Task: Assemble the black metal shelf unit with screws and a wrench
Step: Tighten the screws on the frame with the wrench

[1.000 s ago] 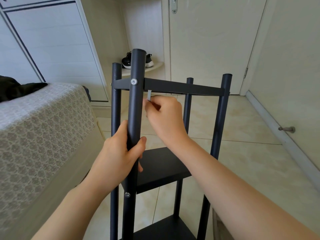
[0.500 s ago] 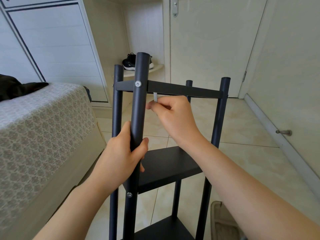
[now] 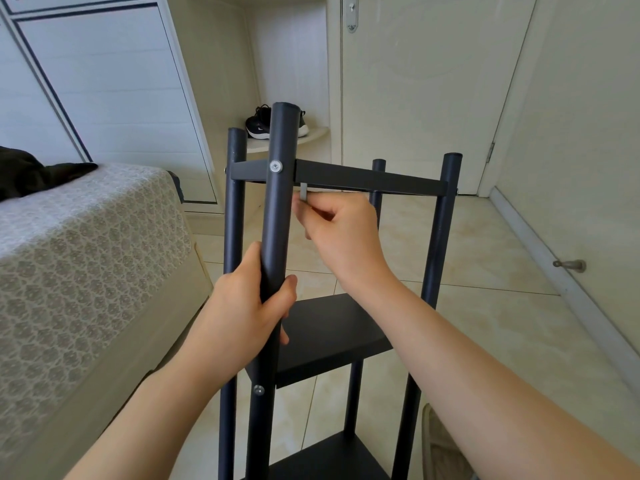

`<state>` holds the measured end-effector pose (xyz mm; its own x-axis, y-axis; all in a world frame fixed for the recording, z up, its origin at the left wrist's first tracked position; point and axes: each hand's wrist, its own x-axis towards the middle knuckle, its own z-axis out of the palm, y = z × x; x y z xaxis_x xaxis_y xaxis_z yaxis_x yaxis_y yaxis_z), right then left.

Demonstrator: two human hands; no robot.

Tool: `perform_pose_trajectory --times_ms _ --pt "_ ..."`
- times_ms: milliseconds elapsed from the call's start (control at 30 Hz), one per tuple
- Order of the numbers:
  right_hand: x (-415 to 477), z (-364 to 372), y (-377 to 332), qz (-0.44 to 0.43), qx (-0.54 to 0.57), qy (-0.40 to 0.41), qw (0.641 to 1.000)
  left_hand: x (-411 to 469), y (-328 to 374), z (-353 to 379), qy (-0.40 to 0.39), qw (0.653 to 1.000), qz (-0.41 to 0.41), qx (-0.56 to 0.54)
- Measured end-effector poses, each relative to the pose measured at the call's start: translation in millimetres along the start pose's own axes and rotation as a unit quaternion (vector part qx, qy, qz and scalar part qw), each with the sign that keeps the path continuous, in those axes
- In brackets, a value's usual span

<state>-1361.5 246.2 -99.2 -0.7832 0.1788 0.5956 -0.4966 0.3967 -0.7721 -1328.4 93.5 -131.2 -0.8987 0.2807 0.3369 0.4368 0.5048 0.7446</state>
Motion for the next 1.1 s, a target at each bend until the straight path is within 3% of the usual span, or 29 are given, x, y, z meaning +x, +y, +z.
perform_pose_trajectory --times_ms 267,500,1100 --pt "-0.1 20.8 11.5 -0.029 0.011 0.093 0.995 -0.3 0.7 0.4 0.002 1.0 0.006 -0.009" --pt "3.2 33.8 16.4 -0.037 0.029 0.118 0.992 2.2 1.9 1.2 0.0 1.0 0.01 -0.025" --pt "5.5 3.6 16.2 -0.005 0.016 0.01 1.0 5.3 2.1 4.7 -0.001 1.0 0.004 -0.017"
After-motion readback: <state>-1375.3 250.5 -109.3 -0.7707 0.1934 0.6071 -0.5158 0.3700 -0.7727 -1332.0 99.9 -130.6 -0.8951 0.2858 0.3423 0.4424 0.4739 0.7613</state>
